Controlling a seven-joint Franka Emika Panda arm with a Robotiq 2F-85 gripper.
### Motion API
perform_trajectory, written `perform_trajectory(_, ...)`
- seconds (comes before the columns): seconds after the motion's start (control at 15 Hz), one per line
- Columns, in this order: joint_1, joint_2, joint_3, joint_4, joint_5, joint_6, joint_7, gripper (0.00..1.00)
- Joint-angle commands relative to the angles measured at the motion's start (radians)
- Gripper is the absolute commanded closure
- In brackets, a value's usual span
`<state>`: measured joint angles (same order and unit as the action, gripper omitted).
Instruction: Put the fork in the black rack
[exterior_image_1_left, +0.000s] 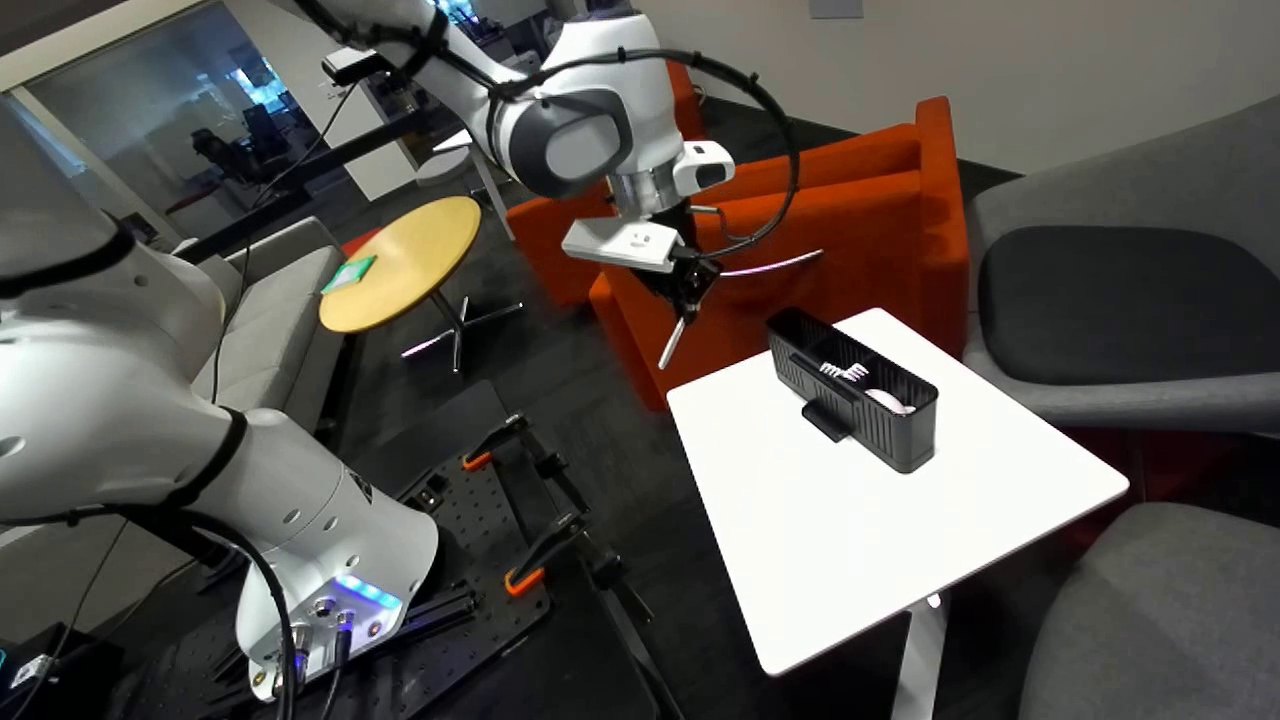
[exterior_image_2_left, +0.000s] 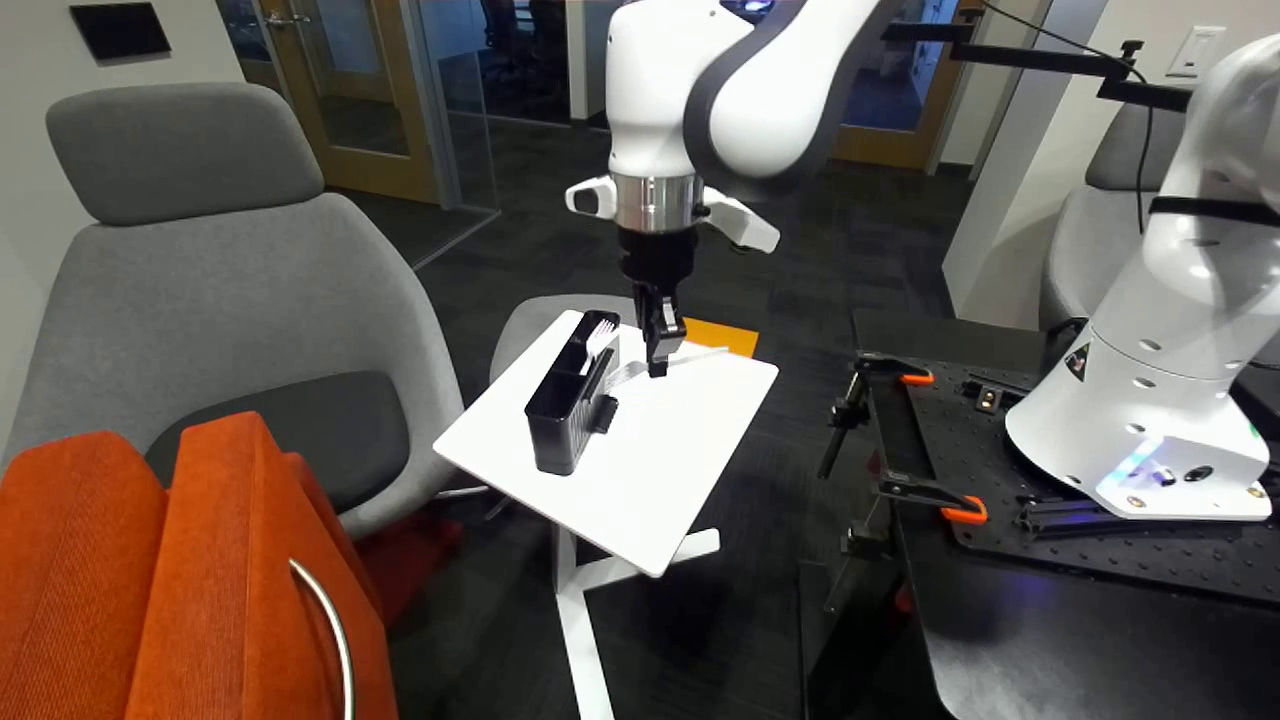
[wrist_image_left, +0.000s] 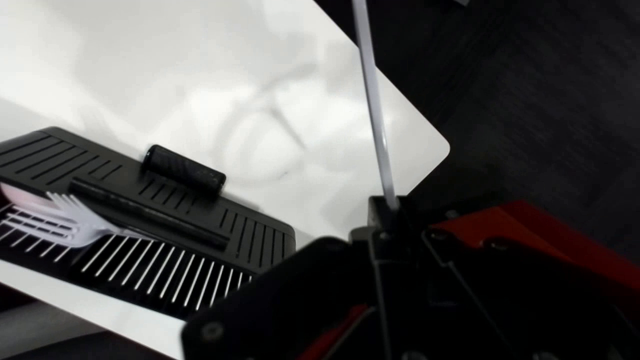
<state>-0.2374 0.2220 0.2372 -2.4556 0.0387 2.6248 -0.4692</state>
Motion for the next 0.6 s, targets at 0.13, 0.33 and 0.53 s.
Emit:
perform_trajectory(0.13,0.083,-0.153,-0.13,0.12,0.017,-0.409,0.037,0.98)
perform_trajectory(0.33,0.122,-0.154,-0.18,0.125,0.012,-0.4,0.021,0.94)
perform_trajectory(0.53,0.127,-0.157,-0.2,0.141,-0.006,-0.41,0.04,0.94)
